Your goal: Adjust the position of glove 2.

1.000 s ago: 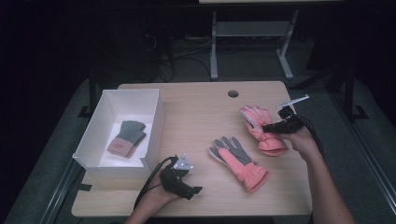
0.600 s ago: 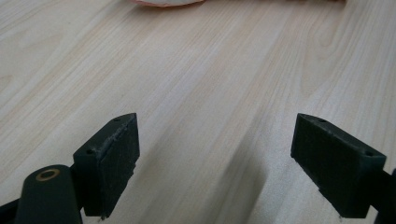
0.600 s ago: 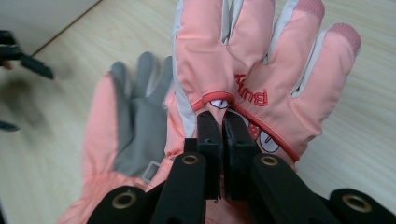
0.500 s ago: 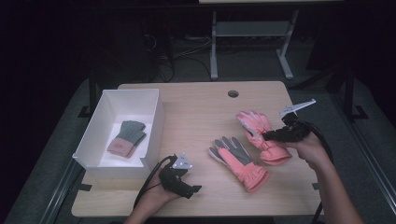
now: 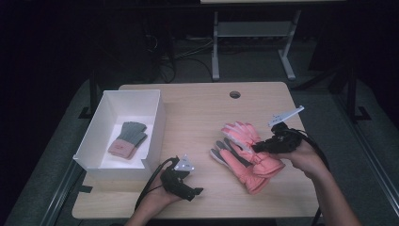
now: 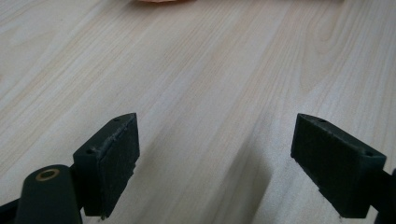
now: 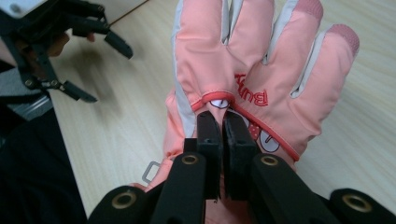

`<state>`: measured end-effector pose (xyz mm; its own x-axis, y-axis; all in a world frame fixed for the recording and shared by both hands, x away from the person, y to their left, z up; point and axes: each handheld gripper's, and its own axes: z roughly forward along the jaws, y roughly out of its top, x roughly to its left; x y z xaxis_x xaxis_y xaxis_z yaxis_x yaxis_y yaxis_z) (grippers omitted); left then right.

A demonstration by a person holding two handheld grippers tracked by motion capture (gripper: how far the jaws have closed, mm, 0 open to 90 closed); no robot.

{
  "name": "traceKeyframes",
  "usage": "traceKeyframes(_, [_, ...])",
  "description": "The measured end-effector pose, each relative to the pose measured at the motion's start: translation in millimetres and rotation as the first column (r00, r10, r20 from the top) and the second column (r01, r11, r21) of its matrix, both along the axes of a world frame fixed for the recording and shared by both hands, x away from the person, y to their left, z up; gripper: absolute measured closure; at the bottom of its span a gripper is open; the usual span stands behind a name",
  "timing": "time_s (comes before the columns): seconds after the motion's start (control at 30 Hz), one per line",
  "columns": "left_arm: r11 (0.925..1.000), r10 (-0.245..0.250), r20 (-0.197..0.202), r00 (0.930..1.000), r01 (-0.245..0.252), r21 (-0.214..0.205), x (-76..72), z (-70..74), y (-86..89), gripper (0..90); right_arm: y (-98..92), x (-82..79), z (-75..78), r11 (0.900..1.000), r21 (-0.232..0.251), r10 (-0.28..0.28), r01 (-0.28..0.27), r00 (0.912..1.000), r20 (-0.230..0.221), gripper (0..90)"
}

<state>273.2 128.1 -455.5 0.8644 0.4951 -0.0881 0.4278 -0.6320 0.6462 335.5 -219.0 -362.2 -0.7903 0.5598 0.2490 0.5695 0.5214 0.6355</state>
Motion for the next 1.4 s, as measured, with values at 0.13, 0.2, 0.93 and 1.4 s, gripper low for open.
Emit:
traceKeyframes(0.13, [1.0000,-0.003,-0.001,1.0000,0.003,0.003,0.2,-0.1,-0.2,15.0,9.0,-3.5,-0.4,0.9994,-0.013,0.031,-0.031,0.9995,-0.007,86.9])
traceKeyframes(0.2, [1.0000,-0.007,0.000,1.0000,0.007,0.005,0.4,0.0,-0.4,15.0,12.6,-4.5,-0.5,0.9991,-0.019,0.038,-0.039,0.9993,-0.003,86.8])
traceKeyframes(0.93, [0.9997,-0.018,-0.002,0.9998,0.018,0.018,0.5,-0.6,-1.8,15.0,38.4,2.2,-33.0,0.9926,-0.106,0.056,-0.060,0.9976,-0.042,84.0])
traceKeyframes(1.4, [0.9996,0.016,-0.014,0.9998,-0.017,-0.021,0.0,5.7,-0.1,20.1,22.9,-4.0,-19.2,0.9996,-0.019,0.020,-0.020,0.9992,0.035,60.2])
